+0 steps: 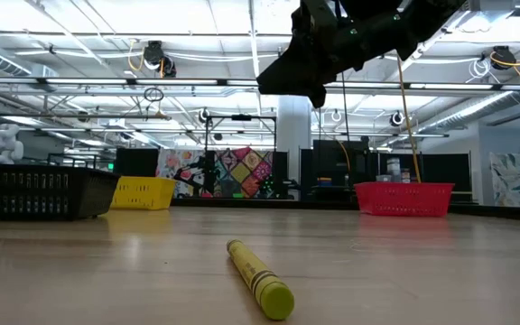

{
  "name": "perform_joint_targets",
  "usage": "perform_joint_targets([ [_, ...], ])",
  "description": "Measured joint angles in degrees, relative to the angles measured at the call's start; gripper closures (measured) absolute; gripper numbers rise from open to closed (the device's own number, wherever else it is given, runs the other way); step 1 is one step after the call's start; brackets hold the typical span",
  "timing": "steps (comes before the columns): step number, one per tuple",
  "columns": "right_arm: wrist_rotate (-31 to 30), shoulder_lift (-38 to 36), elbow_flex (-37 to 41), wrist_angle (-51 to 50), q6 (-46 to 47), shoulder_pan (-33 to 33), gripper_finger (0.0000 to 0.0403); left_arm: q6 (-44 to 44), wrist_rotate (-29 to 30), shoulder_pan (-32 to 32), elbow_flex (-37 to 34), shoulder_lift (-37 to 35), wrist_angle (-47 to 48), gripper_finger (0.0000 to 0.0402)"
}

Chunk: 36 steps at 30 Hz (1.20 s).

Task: Sort crayons
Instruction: Put the brown crayon into the red bin

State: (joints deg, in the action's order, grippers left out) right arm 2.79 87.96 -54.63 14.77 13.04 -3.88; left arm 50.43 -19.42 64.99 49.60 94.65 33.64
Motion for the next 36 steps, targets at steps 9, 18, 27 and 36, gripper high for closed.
perform_joint_targets([
  [9,0.0,0.0,0.0,0.0,0.0,0.0,0.0312,3.7,-5.4,-0.1,0.0,0.0,3.2,0.0334],
  [18,0.0,0.0,0.0,-0.1,-0.2,0.0,0.0312,28.8,-5.9,-3.0,0.0,0.0,2.6,0.0334],
  [27,0.2,0.0,0.0,-0.1,-0.2,0.0,0.0312,54.5,-4.7,-4.3,0.2,-0.1,-1.0,0.0334],
  [36,0.2,0.0,0.0,-0.1,-0.2,0.0,0.0312,53.5,-6.8,-4.0,0.3,-0.1,-2.9,0.0334],
])
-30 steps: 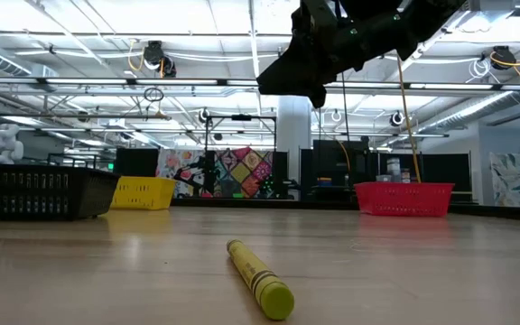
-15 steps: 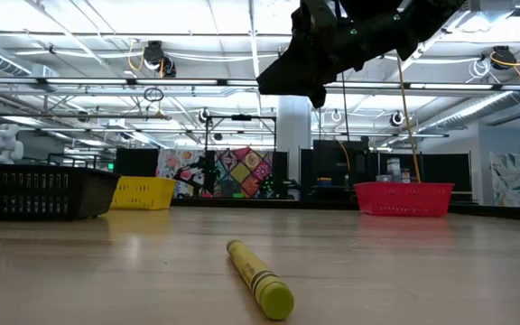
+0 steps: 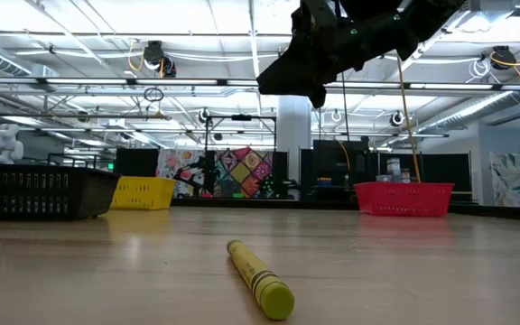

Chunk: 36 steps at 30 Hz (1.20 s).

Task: Sort crayons
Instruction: Put the brown crayon into the red bin

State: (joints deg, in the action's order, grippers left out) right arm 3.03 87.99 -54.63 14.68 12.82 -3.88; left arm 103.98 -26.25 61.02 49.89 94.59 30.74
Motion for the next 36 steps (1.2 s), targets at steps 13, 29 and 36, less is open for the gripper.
perform_joint_targets([
  [13,0.0,0.0,0.0,0.1,0.0,0.0,0.0312,-43.9,-2.0,2.5,-0.3,0.0,6.2,0.0334],
  [29,0.0,0.0,0.0,0.1,0.2,0.0,0.0312,-57.9,-0.3,4.5,-0.2,-0.1,10.8,0.0351],
  [36,0.0,0.0,0.0,0.1,0.2,0.0,0.0312,-56.7,-0.7,5.1,-0.3,-0.1,10.5,0.0397],
])
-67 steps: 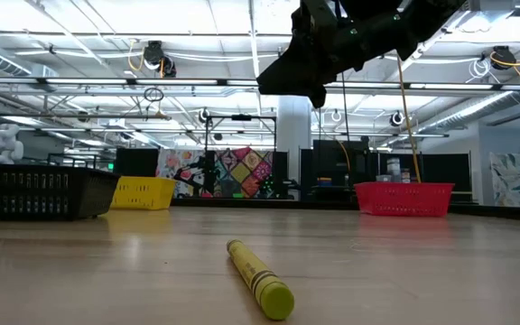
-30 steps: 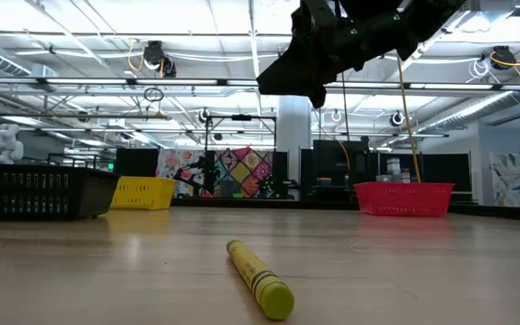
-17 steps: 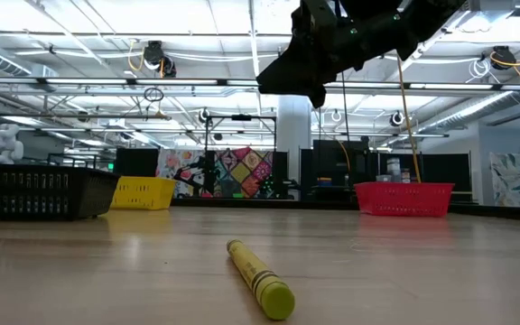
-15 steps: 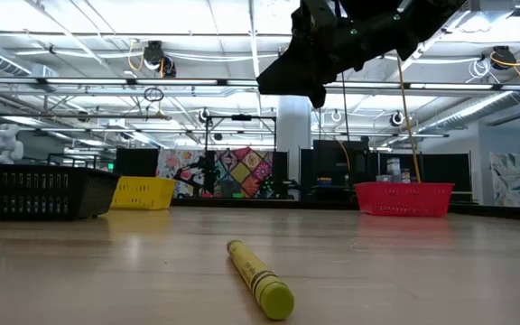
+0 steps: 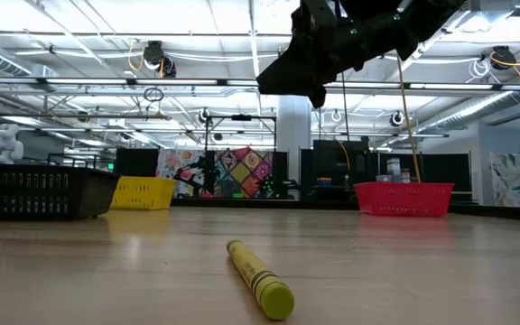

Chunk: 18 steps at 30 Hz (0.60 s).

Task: Sort crayons
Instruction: Put the brown crayon into the red bin

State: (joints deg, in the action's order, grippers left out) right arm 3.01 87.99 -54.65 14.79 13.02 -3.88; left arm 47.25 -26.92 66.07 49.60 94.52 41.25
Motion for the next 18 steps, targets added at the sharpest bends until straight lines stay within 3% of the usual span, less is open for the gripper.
perform_joint_targets([
  [7,0.0,0.0,0.0,0.0,0.0,0.0,0.0312,1.1,0.4,0.8,-1.9,0.6,-5.2,0.0401],
  [12,0.0,0.0,0.0,0.3,0.0,0.0,0.0312,4.6,0.5,1.2,-2.3,0.8,-3.9,0.0401],
  [18,0.0,0.0,0.0,0.8,0.0,0.0,0.0312,1.2,3.3,0.2,-2.5,0.9,-6.8,0.0401],
])
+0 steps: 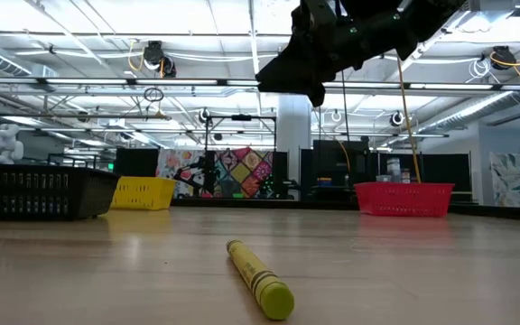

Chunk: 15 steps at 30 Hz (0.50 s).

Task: Sort crayons
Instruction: Put the brown crayon into the red bin

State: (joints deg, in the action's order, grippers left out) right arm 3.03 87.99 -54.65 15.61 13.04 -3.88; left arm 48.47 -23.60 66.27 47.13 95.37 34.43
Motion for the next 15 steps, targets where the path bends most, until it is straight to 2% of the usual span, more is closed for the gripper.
perform_joint_targets([
  [6,0.0,0.0,0.0,0.1,-0.1,0.0,0.0312,-8.5,2.8,-5.3,1.6,0.4,1.2,0.0401],
  [9,-0.1,0.0,0.0,0.2,-0.2,0.0,0.0312,-9.8,9.1,-7.9,5.0,0.5,7.4,0.0401],
  [11,-0.1,0.0,0.0,0.0,-0.6,0.0,0.0312,-10.5,11.2,-8.7,7.5,0.5,12.4,0.0401],
  [15,-0.2,0.0,0.0,-0.1,-1.6,0.0,0.0312,-11.0,9.7,-9.6,11.0,0.3,18.5,0.0401],
])
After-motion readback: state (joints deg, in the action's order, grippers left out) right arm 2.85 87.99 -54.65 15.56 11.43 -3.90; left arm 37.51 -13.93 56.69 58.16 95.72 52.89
